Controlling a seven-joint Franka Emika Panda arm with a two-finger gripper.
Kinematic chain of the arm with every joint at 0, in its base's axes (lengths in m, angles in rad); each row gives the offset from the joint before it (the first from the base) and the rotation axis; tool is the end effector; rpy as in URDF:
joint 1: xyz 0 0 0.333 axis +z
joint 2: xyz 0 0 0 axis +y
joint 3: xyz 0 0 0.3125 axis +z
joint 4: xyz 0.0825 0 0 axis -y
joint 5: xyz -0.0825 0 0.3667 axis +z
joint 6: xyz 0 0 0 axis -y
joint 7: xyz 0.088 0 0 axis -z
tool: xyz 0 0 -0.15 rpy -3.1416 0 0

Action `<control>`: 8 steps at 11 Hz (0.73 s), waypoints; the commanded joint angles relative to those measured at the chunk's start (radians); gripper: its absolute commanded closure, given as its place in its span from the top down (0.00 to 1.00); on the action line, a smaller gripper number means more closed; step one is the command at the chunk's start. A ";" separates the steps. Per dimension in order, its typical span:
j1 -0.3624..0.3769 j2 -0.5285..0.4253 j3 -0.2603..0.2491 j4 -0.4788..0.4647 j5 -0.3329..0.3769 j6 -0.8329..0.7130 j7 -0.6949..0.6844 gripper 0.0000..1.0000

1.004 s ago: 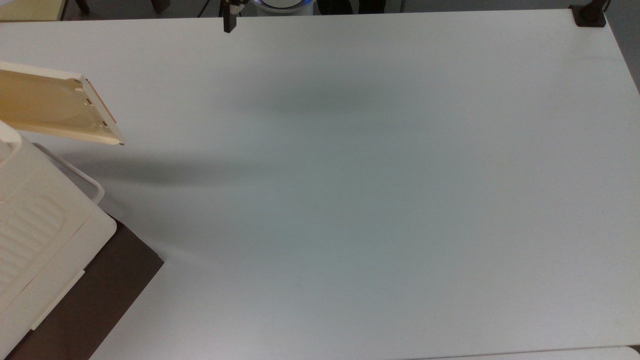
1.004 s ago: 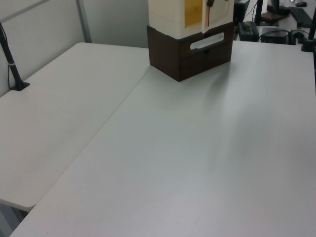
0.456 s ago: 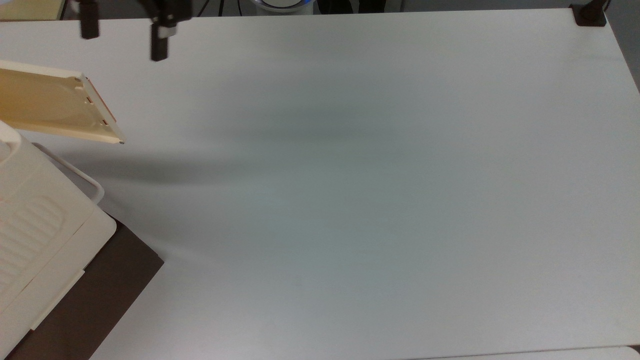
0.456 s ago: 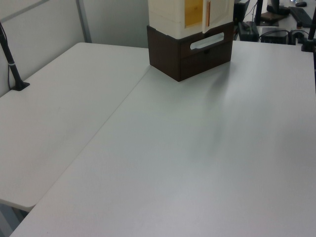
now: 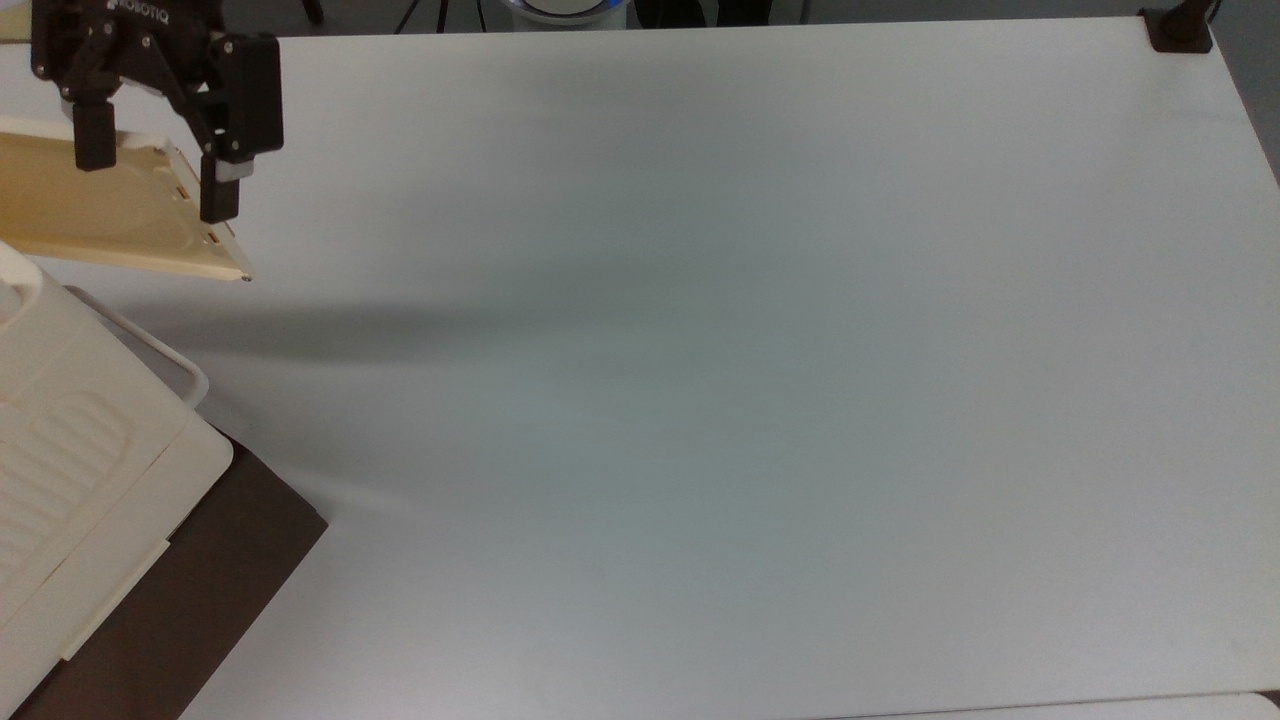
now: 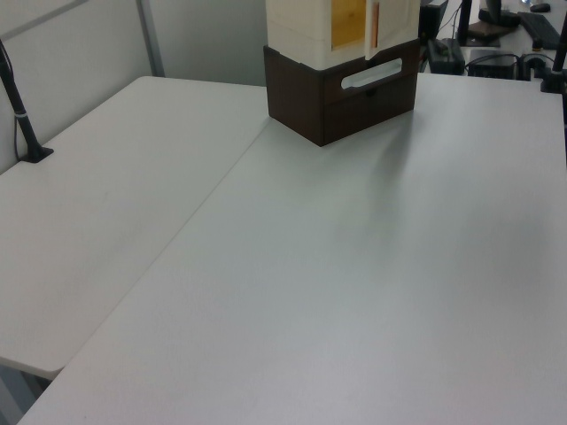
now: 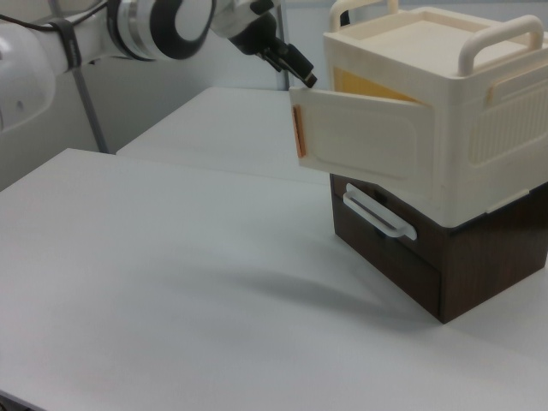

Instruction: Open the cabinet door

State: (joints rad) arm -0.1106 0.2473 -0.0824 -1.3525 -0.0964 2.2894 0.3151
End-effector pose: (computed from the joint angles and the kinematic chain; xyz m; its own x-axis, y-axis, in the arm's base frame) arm 0.6762 -0.1297 0.6287 0.6759 -0.3701 0.6373 -0.4153 -0.9056 -0.0855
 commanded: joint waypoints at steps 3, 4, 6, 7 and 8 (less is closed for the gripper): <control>-0.014 0.003 -0.003 -0.004 0.003 -0.028 -0.080 1.00; -0.024 -0.009 -0.003 -0.004 0.006 -0.110 -0.140 1.00; -0.034 -0.035 -0.008 -0.001 0.011 -0.256 -0.252 1.00; -0.047 -0.051 -0.016 -0.001 0.012 -0.343 -0.328 1.00; -0.050 -0.057 -0.017 0.003 0.015 -0.422 -0.403 1.00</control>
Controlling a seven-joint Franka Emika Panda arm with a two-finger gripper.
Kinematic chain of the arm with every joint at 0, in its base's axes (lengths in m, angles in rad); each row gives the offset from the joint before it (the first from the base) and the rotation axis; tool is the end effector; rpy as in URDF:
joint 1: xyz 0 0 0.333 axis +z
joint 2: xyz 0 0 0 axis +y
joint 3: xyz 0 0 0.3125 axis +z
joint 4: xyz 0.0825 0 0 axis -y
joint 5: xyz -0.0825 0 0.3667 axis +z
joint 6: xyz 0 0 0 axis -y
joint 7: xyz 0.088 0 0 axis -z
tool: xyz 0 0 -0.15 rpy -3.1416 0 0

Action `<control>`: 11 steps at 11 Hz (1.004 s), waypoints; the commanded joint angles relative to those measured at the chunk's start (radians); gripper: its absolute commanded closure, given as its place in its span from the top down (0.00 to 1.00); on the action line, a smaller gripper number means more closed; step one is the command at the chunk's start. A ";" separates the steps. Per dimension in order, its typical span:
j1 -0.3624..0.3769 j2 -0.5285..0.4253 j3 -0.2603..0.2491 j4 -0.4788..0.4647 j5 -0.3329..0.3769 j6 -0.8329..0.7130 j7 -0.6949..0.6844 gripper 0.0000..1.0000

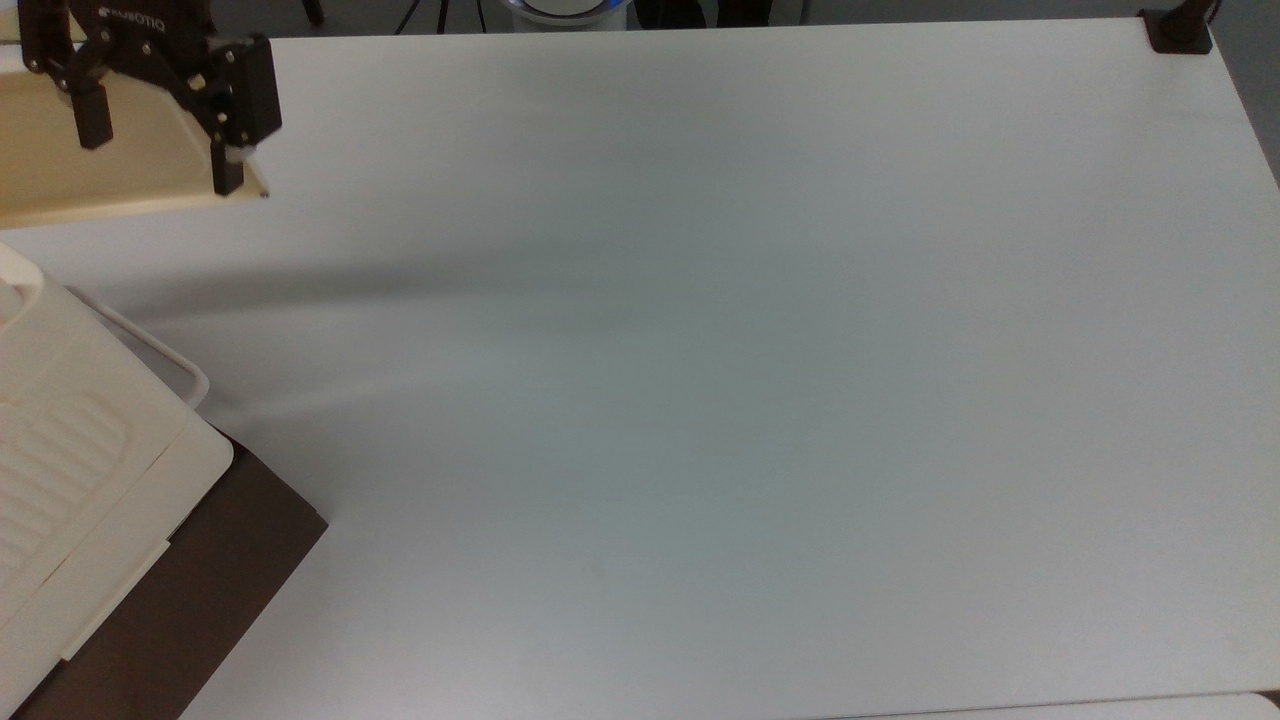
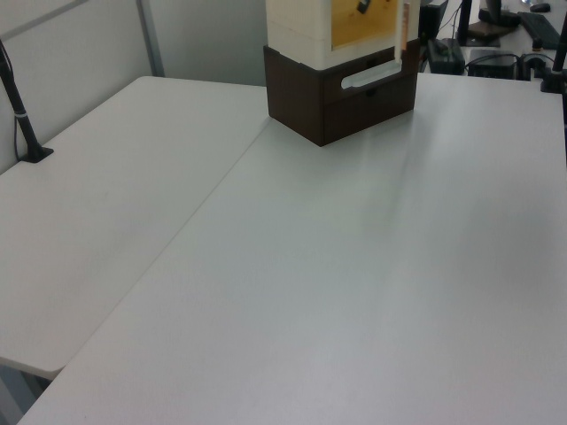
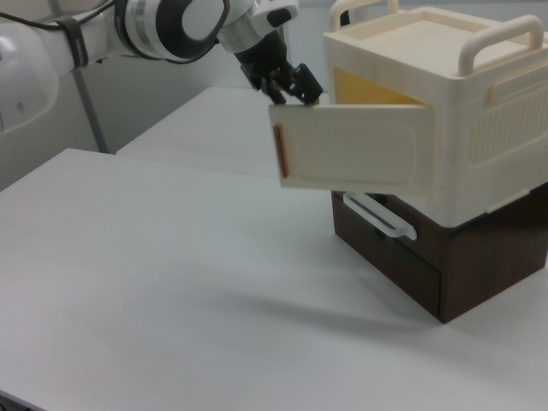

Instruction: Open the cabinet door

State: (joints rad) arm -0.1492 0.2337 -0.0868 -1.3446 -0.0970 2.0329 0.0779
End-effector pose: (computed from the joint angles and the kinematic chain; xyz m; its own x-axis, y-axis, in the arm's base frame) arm 0.6457 -0.1576 0.6027 0.8651 -0.2321 0.4446 -0.2976 -0.9511 0.0825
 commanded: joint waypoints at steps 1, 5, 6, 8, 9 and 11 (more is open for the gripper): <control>-0.015 -0.043 -0.011 -0.005 0.016 -0.207 -0.181 1.00; -0.006 -0.054 0.009 -0.010 0.022 -0.287 -0.178 1.00; -0.003 -0.056 0.009 -0.011 0.023 -0.321 -0.165 1.00; -0.001 -0.066 0.057 -0.027 0.031 -0.347 -0.074 1.00; 0.000 -0.083 0.080 -0.054 0.031 -0.349 -0.049 1.00; 0.045 -0.109 0.111 -0.105 0.029 -0.396 -0.046 1.00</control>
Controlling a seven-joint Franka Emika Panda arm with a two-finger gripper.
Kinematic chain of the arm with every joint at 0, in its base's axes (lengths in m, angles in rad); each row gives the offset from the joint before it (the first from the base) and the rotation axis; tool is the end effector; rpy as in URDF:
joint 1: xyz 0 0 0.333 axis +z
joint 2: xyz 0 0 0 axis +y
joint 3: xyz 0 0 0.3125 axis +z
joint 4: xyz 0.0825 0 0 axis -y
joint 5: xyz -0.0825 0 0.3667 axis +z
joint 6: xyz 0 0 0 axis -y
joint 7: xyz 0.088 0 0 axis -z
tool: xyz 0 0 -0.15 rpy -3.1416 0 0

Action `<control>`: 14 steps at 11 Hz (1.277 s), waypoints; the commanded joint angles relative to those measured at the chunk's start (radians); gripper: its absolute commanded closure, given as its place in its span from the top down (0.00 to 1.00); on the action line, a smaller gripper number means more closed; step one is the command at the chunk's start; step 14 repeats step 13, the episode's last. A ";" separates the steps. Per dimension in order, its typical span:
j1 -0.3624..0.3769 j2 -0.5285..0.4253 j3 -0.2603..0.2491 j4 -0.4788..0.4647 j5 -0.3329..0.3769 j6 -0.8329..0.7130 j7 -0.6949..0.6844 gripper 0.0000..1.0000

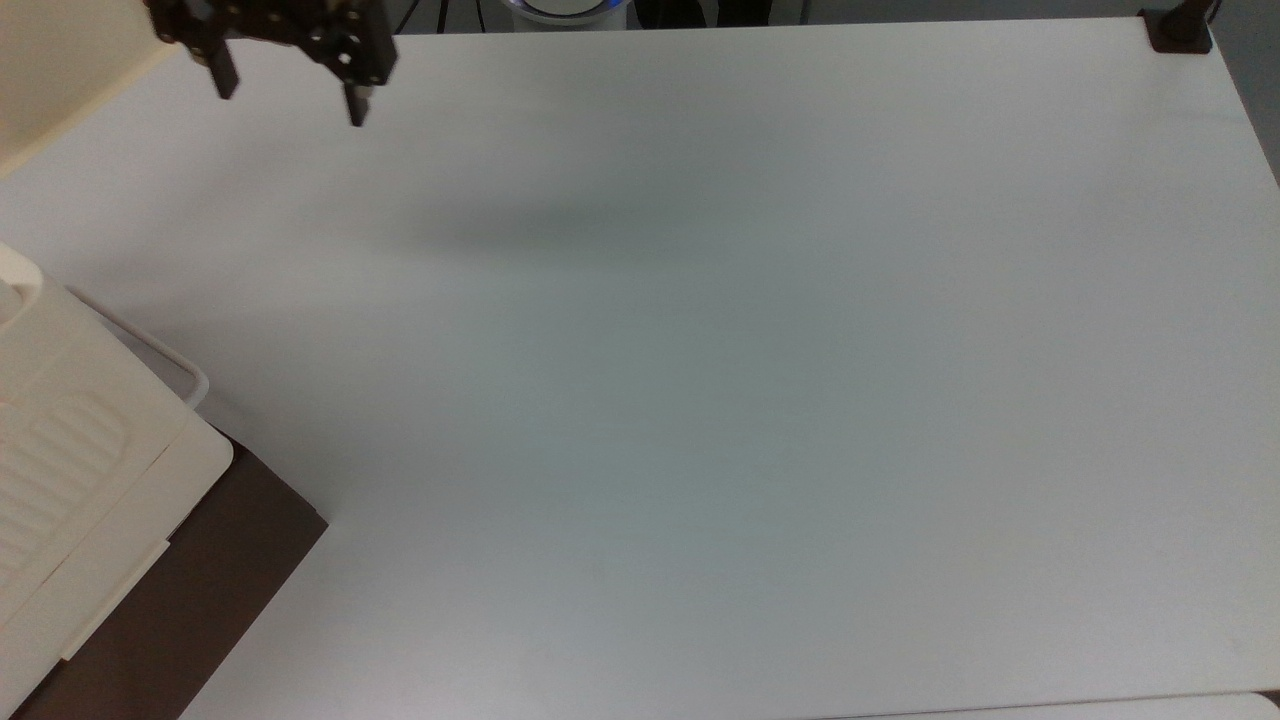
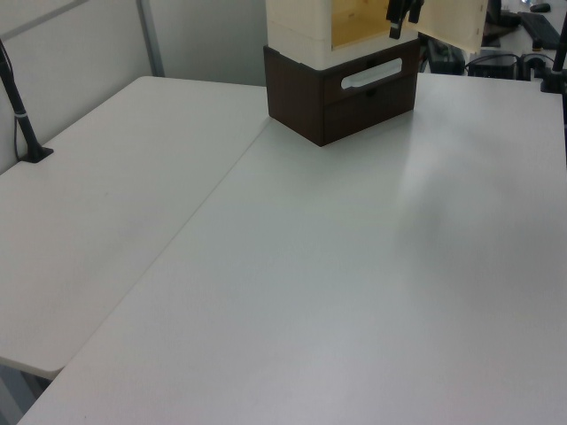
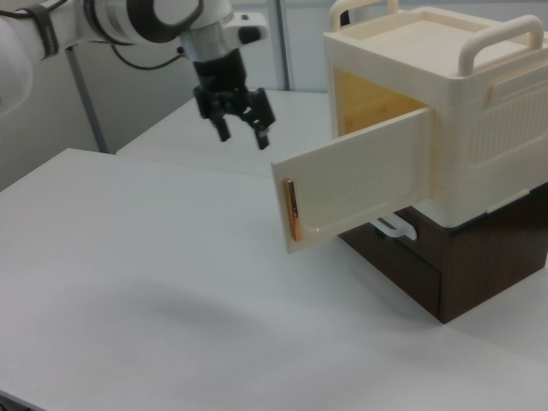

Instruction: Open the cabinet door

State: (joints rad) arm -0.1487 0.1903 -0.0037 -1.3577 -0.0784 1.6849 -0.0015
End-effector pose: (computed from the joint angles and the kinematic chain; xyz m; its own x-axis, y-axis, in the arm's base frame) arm 0.6038 -0.1035 0.5789 0.9808 -0.1399 0.1360 -0.1516 -0.9853 0.0792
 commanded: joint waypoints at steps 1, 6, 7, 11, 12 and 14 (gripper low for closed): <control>0.073 -0.074 0.028 -0.113 0.009 -0.066 0.055 1.00; 0.165 -0.164 0.027 -0.239 0.005 -0.056 0.117 1.00; 0.184 -0.164 0.024 -0.244 0.005 -0.059 0.124 1.00; 0.196 -0.150 0.024 -0.254 0.003 -0.059 0.130 1.00; 0.196 -0.150 0.024 -0.254 0.002 -0.060 0.130 1.00; 0.196 -0.150 0.024 -0.254 -0.001 -0.059 0.130 1.00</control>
